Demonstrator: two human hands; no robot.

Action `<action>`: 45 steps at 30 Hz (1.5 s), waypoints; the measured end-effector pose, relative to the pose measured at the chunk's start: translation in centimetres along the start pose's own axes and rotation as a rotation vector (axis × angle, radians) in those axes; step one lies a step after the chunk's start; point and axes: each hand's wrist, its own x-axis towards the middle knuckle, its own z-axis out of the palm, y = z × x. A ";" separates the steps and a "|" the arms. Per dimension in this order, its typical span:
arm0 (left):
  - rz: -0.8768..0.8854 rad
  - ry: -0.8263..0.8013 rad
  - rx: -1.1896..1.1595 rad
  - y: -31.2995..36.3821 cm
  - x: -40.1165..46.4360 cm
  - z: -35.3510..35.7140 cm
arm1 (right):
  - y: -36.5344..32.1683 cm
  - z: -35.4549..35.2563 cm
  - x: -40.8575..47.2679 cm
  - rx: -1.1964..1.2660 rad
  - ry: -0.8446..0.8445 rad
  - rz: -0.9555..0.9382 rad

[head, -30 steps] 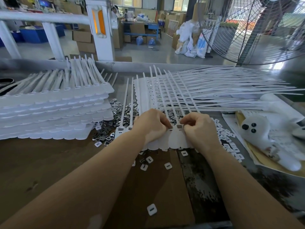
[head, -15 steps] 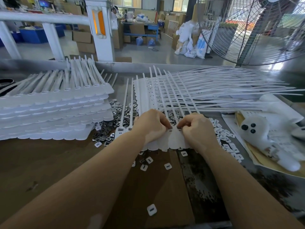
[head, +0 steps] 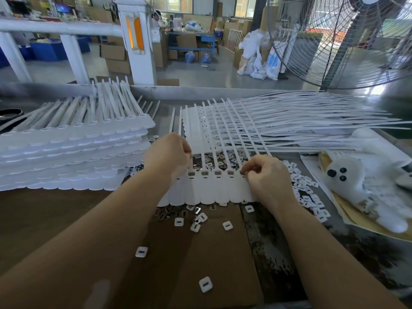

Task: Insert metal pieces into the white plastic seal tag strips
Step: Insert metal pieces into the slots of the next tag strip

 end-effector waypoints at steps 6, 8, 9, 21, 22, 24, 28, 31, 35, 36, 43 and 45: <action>-0.016 -0.150 0.224 -0.8 0.7 0.3 | 0.0 0.1 0.1 0.007 0.001 0.018; -0.012 -0.141 0.232 -0.8 0.8 0.5 | 0.1 0.2 0.1 0.014 -0.001 0.020; -0.010 -0.125 0.233 -0.9 0.8 0.6 | 0.1 0.1 0.1 0.021 -0.002 0.021; -0.001 -0.063 0.218 -1.0 0.7 1.0 | 0.1 0.2 0.0 0.030 0.000 0.021; -0.010 -0.097 0.234 -1.0 0.7 1.0 | 0.1 0.2 0.0 0.030 0.001 0.019; -0.025 -0.125 0.251 -1.0 0.8 1.0 | 0.1 0.2 0.0 0.032 0.001 0.018; -0.007 -0.042 0.218 -1.1 0.6 1.2 | 0.2 0.2 0.0 0.030 -0.002 0.020; 0.004 0.012 0.224 -1.1 0.4 1.4 | 0.2 0.2 0.0 0.034 0.004 0.009; -0.021 -0.018 0.216 -1.3 0.6 1.5 | 0.2 0.2 -0.1 0.037 0.014 -0.003; -0.026 -0.062 0.237 -1.2 0.7 1.5 | 0.2 0.2 -0.1 0.037 0.013 -0.002; -0.043 -0.069 0.206 -1.1 0.6 1.4 | 0.1 0.2 -0.1 0.032 0.019 -0.007; -0.041 -0.027 0.186 -1.1 0.3 1.5 | 0.1 0.2 -0.2 0.034 0.020 -0.008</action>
